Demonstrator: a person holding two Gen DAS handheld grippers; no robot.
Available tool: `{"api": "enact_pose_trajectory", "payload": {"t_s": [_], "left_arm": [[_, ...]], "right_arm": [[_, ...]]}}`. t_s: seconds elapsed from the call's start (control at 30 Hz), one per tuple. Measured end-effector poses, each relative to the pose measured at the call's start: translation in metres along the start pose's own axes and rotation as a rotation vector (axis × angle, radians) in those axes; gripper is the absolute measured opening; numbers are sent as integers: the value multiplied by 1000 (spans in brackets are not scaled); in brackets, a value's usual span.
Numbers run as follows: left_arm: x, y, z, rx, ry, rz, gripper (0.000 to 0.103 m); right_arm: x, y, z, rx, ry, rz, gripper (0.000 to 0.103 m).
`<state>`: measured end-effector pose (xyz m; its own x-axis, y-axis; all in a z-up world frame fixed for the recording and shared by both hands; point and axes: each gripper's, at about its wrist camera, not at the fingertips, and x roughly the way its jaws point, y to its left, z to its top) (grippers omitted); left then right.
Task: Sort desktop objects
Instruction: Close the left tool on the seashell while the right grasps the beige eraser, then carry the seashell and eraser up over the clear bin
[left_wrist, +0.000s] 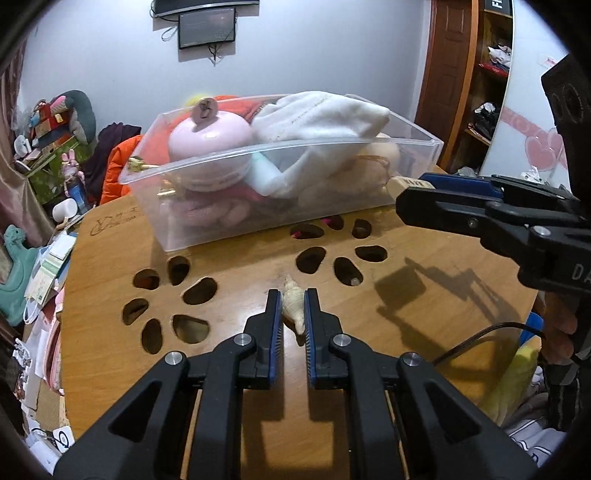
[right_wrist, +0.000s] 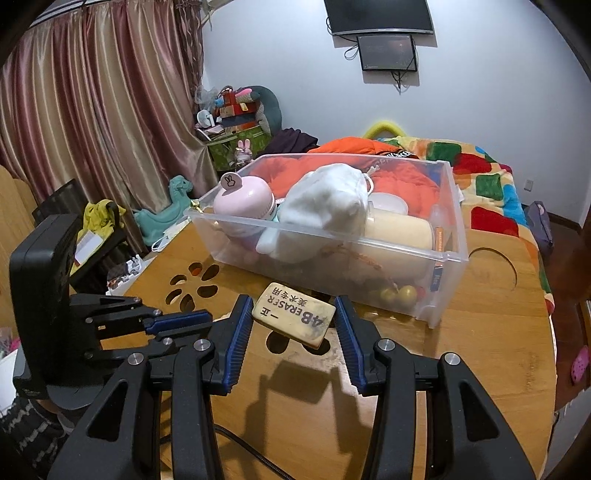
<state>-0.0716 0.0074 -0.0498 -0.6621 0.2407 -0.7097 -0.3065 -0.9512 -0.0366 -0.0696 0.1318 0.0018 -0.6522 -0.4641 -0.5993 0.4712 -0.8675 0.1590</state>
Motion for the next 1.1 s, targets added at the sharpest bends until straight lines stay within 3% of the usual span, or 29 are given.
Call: {"api": "enact_pose_trajectory", "payload": {"t_s": [0.23,0.33,0.47,0.53,0.6,1.1], "left_arm": [[3,-6,3,1,-2,-10,23],[12,-10,1,12,29,-7,23],[12,-10,1,7,11,-10,24],[12,-8,1,0,7,-3,16],[11,-6,3,-4,6,-3,16],[-31,14,45,-76,-170,-24,16]], "right_arm": [[-4,-8,-1,16,-9,-2,42],[-3,-12,-1,28,-9,-4,42],[-6,-15,0,27,-13,-6,42],[-9,-16,1,17,-20,-15,42],[-14,-18,4,12,-31,-22,42],[-35,-37,37,13,-106,-77,42]]}}
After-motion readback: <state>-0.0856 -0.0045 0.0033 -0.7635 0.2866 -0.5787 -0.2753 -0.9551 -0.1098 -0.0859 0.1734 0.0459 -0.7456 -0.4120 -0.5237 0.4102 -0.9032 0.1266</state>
